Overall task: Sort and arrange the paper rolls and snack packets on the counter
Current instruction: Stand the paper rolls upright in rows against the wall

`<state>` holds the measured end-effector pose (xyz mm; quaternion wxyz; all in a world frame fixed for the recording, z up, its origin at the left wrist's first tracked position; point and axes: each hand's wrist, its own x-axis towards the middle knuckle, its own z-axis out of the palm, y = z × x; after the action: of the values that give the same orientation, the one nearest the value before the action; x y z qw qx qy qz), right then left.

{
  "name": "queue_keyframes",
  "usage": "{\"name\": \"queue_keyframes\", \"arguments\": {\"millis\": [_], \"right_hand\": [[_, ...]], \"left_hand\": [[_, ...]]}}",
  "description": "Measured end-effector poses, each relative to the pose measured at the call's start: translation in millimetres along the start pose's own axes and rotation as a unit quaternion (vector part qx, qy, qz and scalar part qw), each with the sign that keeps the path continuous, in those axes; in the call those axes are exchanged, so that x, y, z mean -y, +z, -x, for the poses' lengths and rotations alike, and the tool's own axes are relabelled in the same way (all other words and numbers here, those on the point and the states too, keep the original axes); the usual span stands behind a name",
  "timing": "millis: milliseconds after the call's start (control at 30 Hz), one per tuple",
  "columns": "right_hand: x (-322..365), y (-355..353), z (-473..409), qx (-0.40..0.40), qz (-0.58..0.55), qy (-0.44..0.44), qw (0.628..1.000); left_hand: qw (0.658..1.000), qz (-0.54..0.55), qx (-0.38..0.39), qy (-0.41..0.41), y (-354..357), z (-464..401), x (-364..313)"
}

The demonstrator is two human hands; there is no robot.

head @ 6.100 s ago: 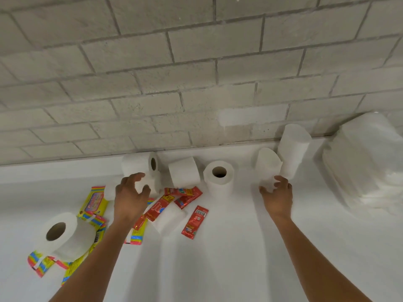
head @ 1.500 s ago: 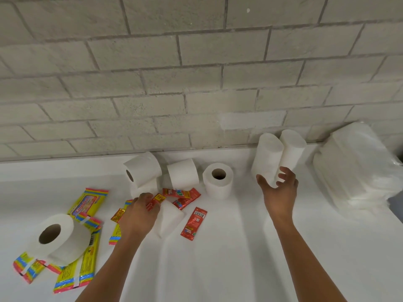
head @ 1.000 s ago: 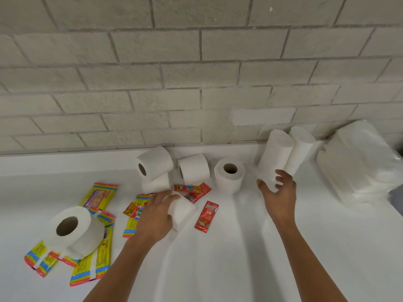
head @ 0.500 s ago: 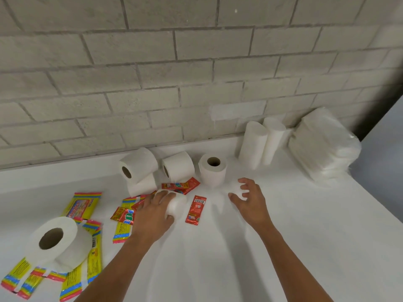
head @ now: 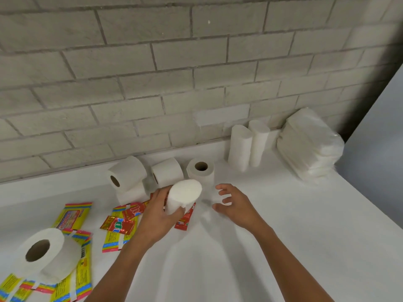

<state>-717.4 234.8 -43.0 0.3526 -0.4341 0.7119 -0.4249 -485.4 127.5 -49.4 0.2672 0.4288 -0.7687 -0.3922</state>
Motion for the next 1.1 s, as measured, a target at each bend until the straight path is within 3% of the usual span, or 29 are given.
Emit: {"name": "queue_keyframes", "arguments": {"millis": [233, 533, 800, 967, 1100], "right_hand": [[6, -45, 1, 0.129, -0.087, -0.030, 0.987], [-38, -114, -6, 0.085, -0.101, -0.019, 0.991], [-78, -170, -50, -0.090, -0.077, 0.018, 0.993], [-99, -186, -90, -0.247, -0.008, 0.079, 0.966], [-108, -187, -119, -0.302, 0.042, 0.096, 0.947]], "left_hand": [[0.991, 0.105, 0.085, -0.019, 40, -7, -56], [0.984, 0.126, 0.120, -0.030, 118, -21, -103], [0.992, 0.093, 0.046, -0.077, 160, -32, -103], [0.989, 0.089, 0.032, -0.110, 165, -30, -80], [0.988, 0.077, 0.032, -0.130, 168, -27, -71]]}}
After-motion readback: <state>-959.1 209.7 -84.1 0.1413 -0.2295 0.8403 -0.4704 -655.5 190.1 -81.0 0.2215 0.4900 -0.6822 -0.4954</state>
